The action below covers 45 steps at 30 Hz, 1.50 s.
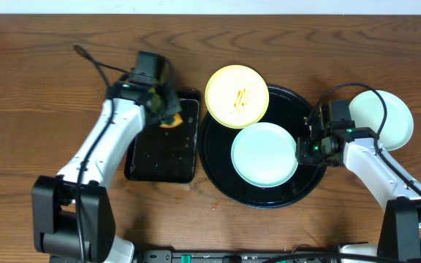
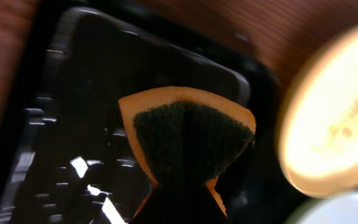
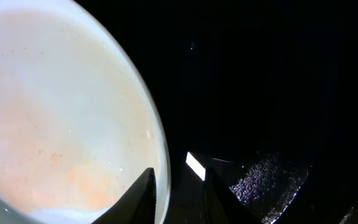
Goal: Clean dirty plates on tray and stack at the side
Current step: 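Return the sponge to the black water tray with the left gripper, then lift the pale green plate with the right gripper and carry it right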
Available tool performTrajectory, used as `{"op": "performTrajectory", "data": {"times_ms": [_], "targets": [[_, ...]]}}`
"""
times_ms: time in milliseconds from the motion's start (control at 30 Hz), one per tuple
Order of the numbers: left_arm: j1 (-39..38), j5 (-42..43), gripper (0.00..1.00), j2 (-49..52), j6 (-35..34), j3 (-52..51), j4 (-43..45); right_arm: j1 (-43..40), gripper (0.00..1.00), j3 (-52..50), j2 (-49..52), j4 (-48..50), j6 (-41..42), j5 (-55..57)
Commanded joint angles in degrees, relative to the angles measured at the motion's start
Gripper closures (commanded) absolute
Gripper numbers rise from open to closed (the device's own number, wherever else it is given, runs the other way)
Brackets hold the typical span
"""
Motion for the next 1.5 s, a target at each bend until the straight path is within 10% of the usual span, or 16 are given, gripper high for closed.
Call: {"op": "performTrajectory", "data": {"times_ms": [0, 900, 1467], "targets": [[2.1, -1.1, 0.92, 0.0, 3.4, -1.8, -0.2, 0.3, 0.76, -0.6, 0.3, 0.9, 0.4, 0.5], [2.5, -1.6, 0.91, 3.4, 5.2, -7.6, 1.1, -4.2, 0.99, 0.6, 5.9, 11.4, -7.5, -20.2], [2.5, -1.6, 0.92, 3.4, 5.2, -7.6, 1.6, -6.5, 0.99, 0.6, -3.0, 17.6, -14.9, -0.6]]}}
